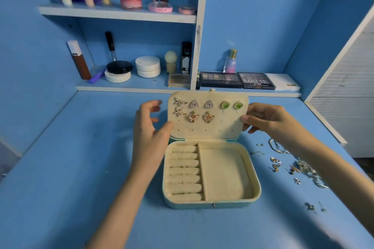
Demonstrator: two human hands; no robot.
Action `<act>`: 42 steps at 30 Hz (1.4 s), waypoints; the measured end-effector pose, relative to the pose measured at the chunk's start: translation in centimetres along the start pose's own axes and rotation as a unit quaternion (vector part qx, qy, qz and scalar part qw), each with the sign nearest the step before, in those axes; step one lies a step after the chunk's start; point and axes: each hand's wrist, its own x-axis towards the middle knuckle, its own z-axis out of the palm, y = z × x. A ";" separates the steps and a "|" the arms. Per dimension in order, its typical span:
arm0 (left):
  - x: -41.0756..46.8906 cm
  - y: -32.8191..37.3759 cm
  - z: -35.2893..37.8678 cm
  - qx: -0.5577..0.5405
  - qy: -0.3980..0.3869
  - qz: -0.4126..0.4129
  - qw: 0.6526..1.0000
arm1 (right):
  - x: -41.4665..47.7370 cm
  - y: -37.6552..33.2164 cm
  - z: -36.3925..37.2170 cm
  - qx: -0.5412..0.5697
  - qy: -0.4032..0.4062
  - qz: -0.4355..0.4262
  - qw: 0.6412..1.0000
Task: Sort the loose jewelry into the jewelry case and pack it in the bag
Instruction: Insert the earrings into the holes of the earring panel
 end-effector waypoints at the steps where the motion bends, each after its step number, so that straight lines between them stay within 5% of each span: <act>1: 0.4 -0.3 0.1 -0.009 -0.039 -0.006 0.999 | 0.1 0.1 0.1 0.000 0.005 0.006 1.000; 9: 0.5 -2.1 0.8 -0.009 -0.062 0.052 0.997 | -0.5 0.2 0.0 -0.005 0.004 0.032 0.999; 13: 0.5 -2.6 0.8 -0.002 -0.052 0.068 0.996 | -1.2 0.5 -1.0 -0.096 -0.012 0.027 0.995; 19: 0.7 -2.9 0.6 0.009 -0.054 0.082 0.995 | -3.1 0.5 -3.2 -0.316 -0.089 -0.024 0.944; 25: 0.8 -3.2 0.6 0.020 -0.050 0.087 0.995 | -4.4 1.6 -4.4 -0.397 -0.153 -0.031 0.904; 42: 0.8 -3.2 0.6 0.020 -0.049 0.089 0.995 | -4.3 2.4 -4.6 -0.388 -0.112 0.018 0.915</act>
